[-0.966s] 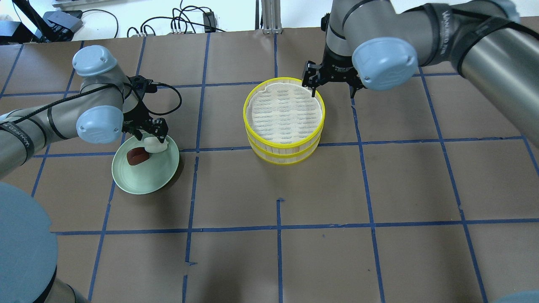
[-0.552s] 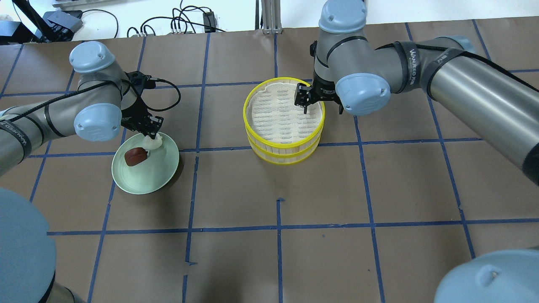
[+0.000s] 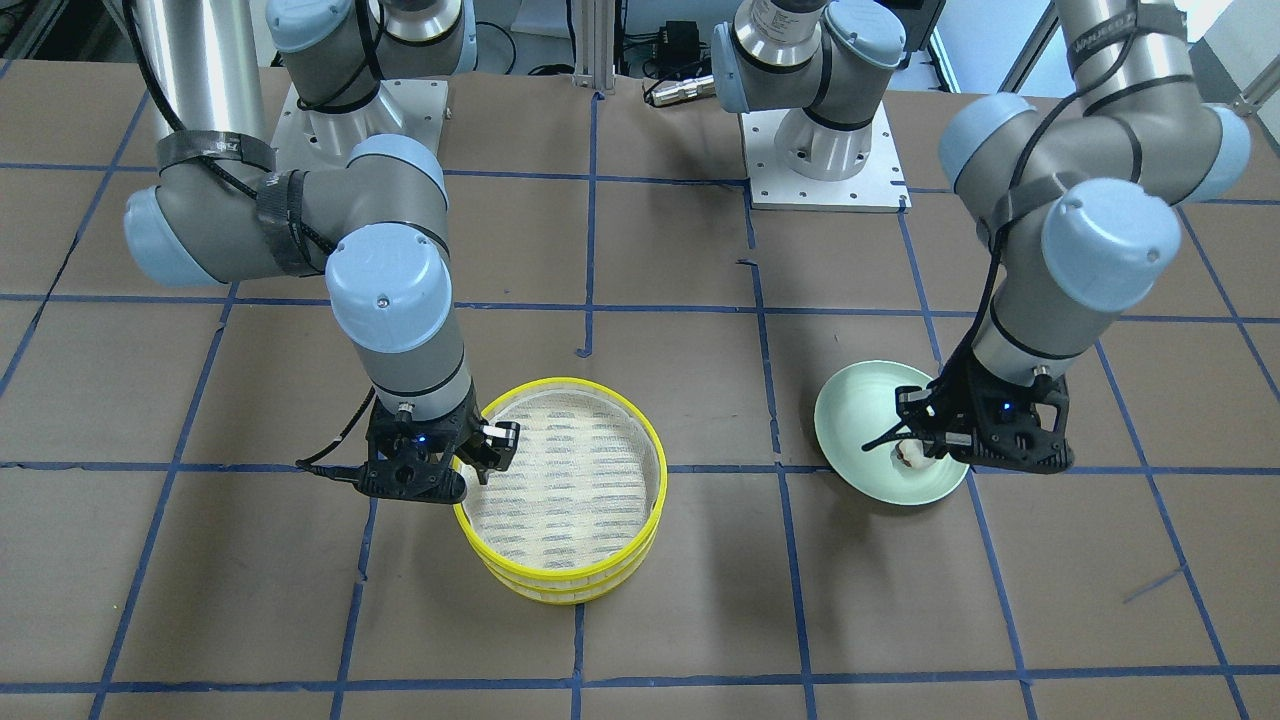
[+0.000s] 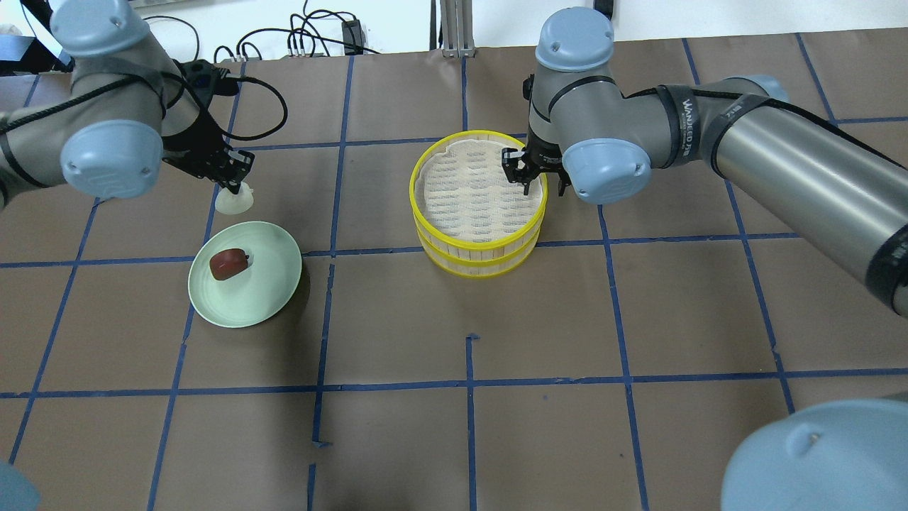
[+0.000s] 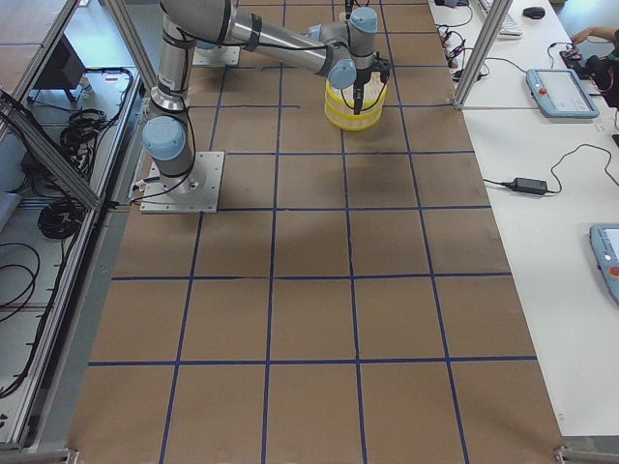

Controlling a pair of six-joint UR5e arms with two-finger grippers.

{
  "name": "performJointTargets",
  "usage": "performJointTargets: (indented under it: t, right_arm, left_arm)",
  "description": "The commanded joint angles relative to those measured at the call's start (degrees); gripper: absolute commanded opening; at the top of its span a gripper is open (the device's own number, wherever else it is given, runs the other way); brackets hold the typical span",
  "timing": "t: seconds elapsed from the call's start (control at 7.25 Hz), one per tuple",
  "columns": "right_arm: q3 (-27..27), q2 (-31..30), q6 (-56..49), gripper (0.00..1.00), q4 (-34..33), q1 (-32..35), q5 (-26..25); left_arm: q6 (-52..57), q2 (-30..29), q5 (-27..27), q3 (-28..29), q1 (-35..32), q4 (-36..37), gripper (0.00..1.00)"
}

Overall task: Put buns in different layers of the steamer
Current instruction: 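Lift the top tier aside with the right gripper while the left carries the bun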

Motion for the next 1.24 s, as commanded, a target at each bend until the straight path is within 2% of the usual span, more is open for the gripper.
performJointTargets:
  t: [0.0, 0.14, 0.28, 0.41, 0.55, 0.69, 0.83, 1.1]
  right_arm:
    - [0.05, -0.22, 1.91, 0.07, 0.14, -0.01, 0.13]
    - [-0.12, -1.36, 1.92, 0.07, 0.84, -0.09, -0.31]
    - [-0.82, -6.67, 0.96, 0.07, 8.07, -1.57, 0.82]
    - [-0.48, -11.95, 0.17, 0.07, 12.23, -2.98, 0.92]
    - [-0.56, -15.05, -4.19, 0.07, 19.14, -6.56, -0.56]
    - [-0.39, -15.69, -11.46, 0.07, 20.87, -12.86, -4.49]
    - [-1.17, -15.78, -13.79, 0.08, 21.67, -17.97, -4.88]
    - [-1.97, -16.04, -28.52, 0.07, 21.67, -27.29, -7.50]
  left_arm:
    - [-0.39, 2.25, -2.85, 5.98, -3.76, -7.21, 0.11]
    - [-2.65, 1.99, -6.19, 6.00, -4.38, -6.35, 0.11]
    - [-3.46, 2.07, -8.92, 6.18, -5.35, -6.25, 0.12]
    - [-3.55, 1.98, -9.21, 6.18, -6.14, -5.47, 0.11]
    - [-4.60, 1.46, -11.91, 6.09, -7.54, -4.59, 0.11]
    - [-8.26, 0.50, -13.93, 5.65, -9.29, -1.01, 0.11]
    - [-13.87, -2.47, -14.04, 5.56, -12.62, 1.29, 0.11]
    - [-27.74, -11.07, -14.75, 6.61, -20.88, 16.01, 0.12]
